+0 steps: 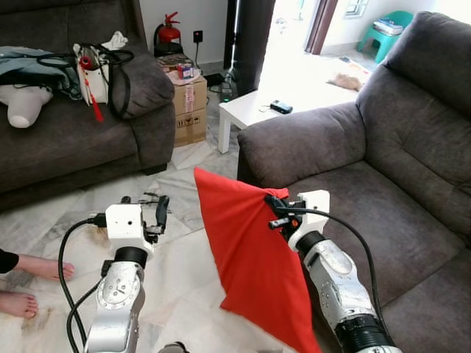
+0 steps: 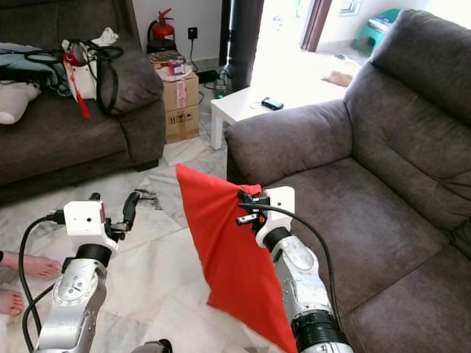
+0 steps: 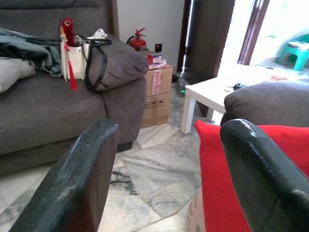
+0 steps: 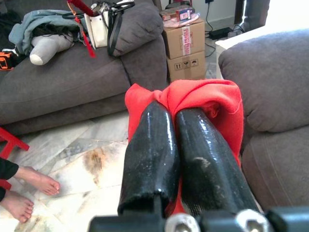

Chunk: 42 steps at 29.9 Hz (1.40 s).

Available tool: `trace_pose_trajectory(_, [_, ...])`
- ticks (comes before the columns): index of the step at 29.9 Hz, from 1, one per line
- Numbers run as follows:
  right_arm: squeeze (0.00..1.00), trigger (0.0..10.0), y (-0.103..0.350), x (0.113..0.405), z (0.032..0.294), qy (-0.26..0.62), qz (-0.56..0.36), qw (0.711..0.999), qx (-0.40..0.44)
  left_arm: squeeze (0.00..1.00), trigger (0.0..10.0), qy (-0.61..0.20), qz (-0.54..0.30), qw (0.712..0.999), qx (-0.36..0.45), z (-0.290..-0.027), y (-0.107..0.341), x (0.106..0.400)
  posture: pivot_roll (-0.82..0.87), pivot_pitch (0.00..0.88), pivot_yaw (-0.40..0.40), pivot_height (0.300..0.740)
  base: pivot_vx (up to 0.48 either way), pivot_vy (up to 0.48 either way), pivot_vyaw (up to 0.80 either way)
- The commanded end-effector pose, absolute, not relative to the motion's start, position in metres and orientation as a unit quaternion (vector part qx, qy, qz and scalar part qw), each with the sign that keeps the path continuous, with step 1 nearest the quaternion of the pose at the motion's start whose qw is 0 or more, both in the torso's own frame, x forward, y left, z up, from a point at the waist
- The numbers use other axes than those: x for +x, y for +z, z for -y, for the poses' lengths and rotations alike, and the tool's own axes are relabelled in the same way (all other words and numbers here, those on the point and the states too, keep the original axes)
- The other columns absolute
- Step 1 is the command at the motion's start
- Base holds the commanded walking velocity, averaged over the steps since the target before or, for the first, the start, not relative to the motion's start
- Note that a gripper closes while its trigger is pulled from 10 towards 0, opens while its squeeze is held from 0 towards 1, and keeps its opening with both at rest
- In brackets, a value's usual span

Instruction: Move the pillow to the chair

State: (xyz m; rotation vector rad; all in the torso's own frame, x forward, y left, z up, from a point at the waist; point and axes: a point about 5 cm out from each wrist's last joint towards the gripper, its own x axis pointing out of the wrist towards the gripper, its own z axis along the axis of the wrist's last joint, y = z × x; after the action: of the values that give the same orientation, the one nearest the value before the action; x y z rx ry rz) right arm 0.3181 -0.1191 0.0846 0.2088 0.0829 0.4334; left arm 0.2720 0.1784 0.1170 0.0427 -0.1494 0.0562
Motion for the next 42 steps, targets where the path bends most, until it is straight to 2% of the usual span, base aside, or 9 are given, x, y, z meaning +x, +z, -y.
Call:
trace_pose_trajectory(1, [0.0, 10.0, 0.1144, 0.3299, 0.1211, 0.209, 0.032, 0.972, 0.097, 0.0, 10.0, 0.024, 0.072, 0.997, 0.02, -0.1755, 0.117, 0.2723, 0.15, 0.067, -0.122, 0.74, 0.0, 0.24, 0.0])
trace_pose_trajectory(20, [0.0, 10.0, 0.1116, 0.3322, 0.1207, 0.195, 0.02, 0.976, 0.097, 0.0, 10.0, 0.024, 0.071, 0.997, 0.018, -0.1742, 0.1165, 0.2729, 0.15, 0.066, -0.125, 0.74, 0.0, 0.189, -0.13])
trace_pose_trajectory(29, [0.0, 10.0, 0.1113, 0.3324, 0.1202, 0.193, 0.019, 0.976, 0.098, 0.0, 10.0, 0.025, 0.071, 0.997, 0.017, -0.174, 0.1164, 0.2731, 0.15, 0.065, -0.125, 0.74, 0.0, 0.289, -0.74])
trace_pose_trajectory(38, [0.0, 10.0, 0.1093, 0.3332, 0.1208, 0.189, 0.01, 0.978, 0.093, 0.0, 10.0, 0.028, 0.07, 0.997, 0.016, -0.1736, 0.1158, 0.2727, 0.15, 0.066, -0.132, 0.74, 0.0, 0.226, 0.0])
trace_pose_trajectory(42, [0.0, 10.0, 0.1088, 0.3338, 0.1199, 0.191, 0.006, 0.977, 0.09, 0.0, 10.0, 0.028, 0.069, 0.997, 0.015, -0.1727, 0.1154, 0.2724, 0.15, 0.066, -0.133, 0.74, 0.0, 0.218, -0.8])
